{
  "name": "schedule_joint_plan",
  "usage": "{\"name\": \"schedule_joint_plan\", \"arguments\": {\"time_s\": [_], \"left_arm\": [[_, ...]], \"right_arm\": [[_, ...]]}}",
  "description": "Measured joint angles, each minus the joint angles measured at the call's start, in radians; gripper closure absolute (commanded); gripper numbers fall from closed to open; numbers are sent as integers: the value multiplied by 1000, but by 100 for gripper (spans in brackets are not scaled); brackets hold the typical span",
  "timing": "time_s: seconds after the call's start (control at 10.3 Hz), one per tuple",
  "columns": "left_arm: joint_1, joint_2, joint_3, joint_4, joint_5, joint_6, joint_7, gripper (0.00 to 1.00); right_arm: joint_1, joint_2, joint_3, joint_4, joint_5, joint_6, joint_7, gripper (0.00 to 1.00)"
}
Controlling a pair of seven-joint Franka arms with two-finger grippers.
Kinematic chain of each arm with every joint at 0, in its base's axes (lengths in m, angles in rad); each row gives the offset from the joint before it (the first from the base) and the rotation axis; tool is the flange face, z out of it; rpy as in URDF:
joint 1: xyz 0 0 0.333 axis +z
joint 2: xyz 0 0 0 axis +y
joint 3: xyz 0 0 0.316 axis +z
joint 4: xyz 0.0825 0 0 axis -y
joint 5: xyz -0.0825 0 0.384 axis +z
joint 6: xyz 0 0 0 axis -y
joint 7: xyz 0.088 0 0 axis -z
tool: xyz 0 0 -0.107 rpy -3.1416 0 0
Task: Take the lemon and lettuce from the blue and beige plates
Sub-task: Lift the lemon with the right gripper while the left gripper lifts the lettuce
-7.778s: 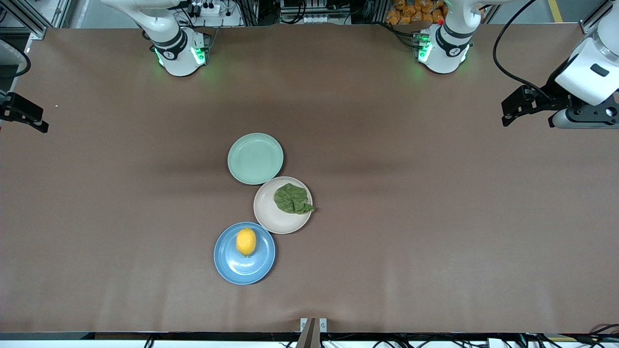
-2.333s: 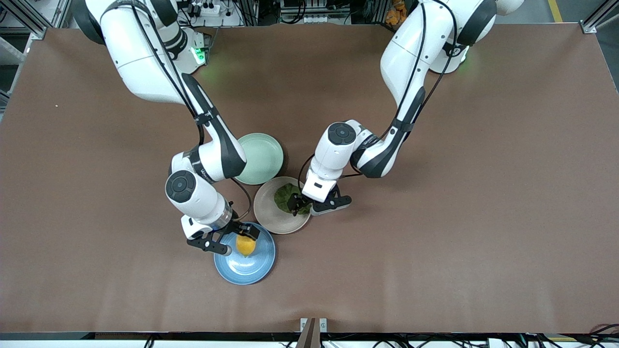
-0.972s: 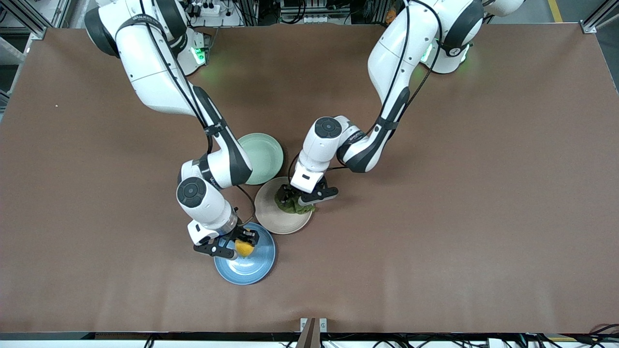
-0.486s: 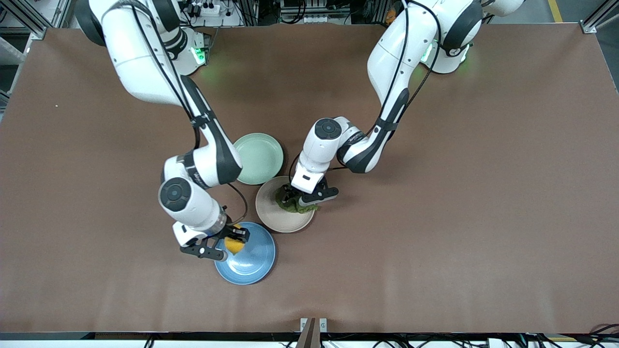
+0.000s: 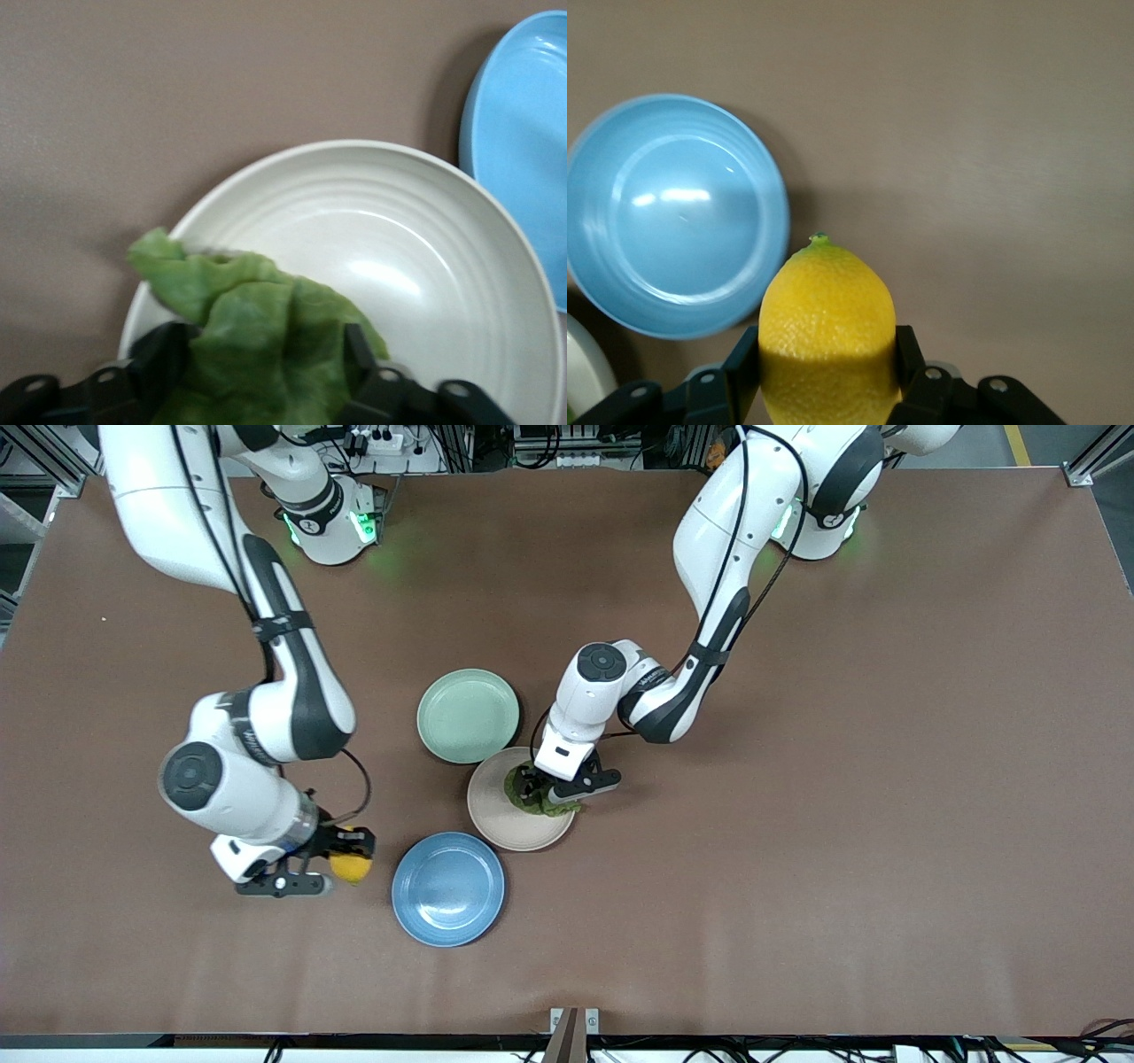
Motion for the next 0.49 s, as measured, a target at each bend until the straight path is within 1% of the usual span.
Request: {"name": "schedule_joint_plan", "arguments": {"time_s": [0.1, 0.29, 0.49], "left_arm": [[0, 1, 1, 0, 0, 0, 0, 100], [-1, 1, 1, 0, 0, -1, 0, 100], [0, 1, 3, -1, 1, -2, 0, 100]], "right_arm": [[-18, -27, -5, -36, -10, 0, -38, 100], [-54, -84, -10, -116, -61, 0, -77, 100], [-107, -130, -12, -200, -74, -1, -166, 100]]}}
